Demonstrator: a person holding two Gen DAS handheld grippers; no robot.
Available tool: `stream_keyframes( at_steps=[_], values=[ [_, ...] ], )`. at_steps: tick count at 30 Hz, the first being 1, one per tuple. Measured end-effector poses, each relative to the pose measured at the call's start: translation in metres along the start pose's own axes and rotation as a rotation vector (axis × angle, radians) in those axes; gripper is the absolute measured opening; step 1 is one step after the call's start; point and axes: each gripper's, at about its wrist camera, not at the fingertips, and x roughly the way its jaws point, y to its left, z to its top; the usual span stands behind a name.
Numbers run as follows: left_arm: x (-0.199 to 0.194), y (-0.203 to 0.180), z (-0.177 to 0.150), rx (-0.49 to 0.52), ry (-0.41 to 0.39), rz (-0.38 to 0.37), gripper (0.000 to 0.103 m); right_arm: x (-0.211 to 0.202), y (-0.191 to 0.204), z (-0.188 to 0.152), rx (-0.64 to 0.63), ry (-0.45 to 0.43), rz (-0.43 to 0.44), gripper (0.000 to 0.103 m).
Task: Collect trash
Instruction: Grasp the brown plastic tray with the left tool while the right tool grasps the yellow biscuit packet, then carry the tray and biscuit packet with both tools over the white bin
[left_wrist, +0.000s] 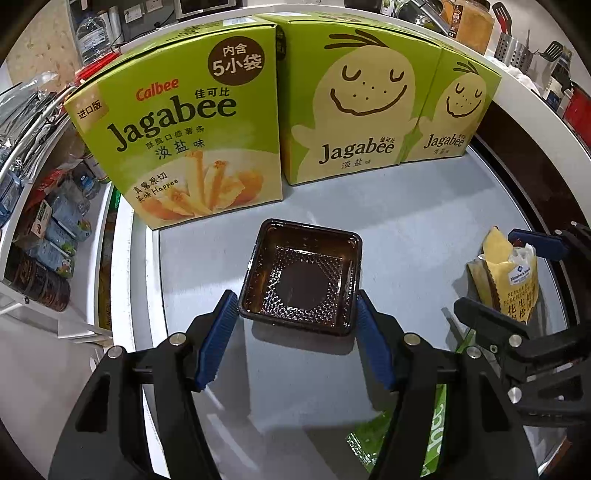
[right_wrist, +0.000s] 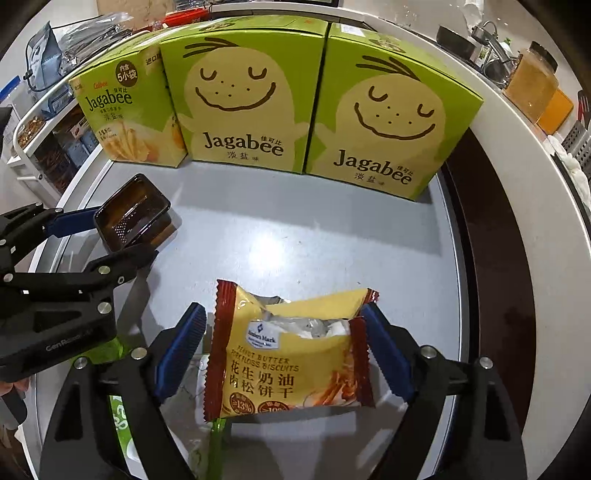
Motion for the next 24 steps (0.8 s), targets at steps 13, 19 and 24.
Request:
stream_keyframes(
  at_steps=[13, 19, 24],
  values=[
    [0.002, -0.006, 0.007, 0.029, 0.012, -0.015, 0.064, 0.0, -0.029, -0.015, 0.104, 0.035, 0.106, 0.068],
    [-0.002, -0.012, 0.005, 0.046, 0.007, -0.039, 0.057, -0.009, -0.034, -0.018, 0.122, 0.016, 0.121, 0.06],
    [-0.017, -0.015, 0.003, 0.039, -0.02, -0.042, 0.057, -0.023, -0.04, -0.014, 0.143, -0.015, 0.127, 0.059]
  ],
)
